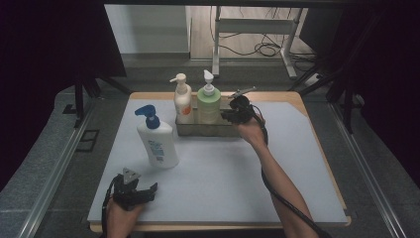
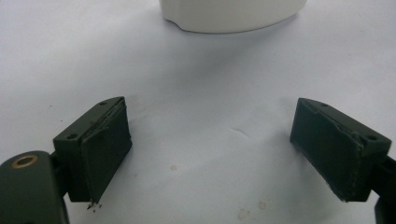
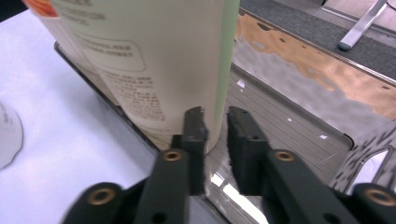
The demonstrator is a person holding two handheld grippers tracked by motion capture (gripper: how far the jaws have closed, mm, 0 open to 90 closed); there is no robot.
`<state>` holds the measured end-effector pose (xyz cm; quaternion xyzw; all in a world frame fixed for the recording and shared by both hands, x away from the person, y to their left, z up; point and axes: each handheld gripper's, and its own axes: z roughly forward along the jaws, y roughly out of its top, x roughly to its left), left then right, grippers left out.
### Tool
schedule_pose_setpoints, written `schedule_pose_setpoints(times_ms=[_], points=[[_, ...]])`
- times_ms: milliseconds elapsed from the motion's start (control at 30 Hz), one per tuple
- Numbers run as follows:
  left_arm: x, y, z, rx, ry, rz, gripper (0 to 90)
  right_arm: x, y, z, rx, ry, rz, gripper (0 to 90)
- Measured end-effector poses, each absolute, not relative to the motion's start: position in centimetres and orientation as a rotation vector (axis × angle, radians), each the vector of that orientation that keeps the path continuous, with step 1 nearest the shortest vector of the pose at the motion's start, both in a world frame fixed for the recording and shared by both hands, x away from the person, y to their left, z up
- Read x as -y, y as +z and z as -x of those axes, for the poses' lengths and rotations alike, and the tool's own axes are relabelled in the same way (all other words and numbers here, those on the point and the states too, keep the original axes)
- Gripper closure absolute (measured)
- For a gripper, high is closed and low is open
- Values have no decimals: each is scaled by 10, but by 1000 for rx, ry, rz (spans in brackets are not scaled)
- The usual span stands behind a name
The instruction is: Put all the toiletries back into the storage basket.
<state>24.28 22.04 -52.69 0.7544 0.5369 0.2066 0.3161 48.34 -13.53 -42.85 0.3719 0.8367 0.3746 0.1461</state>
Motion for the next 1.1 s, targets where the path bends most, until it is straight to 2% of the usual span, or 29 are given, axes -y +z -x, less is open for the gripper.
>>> schedule_pose_setpoints(times_ms=[133,1100], points=[[-220,-527,-243,-1413,544,-1986,117,133,-435,-488,-2389,1051,-1082,893],[-220,-527,-243,-1414,543,-1986,117,121,-455,-510,-2411,1003,-1213,896]])
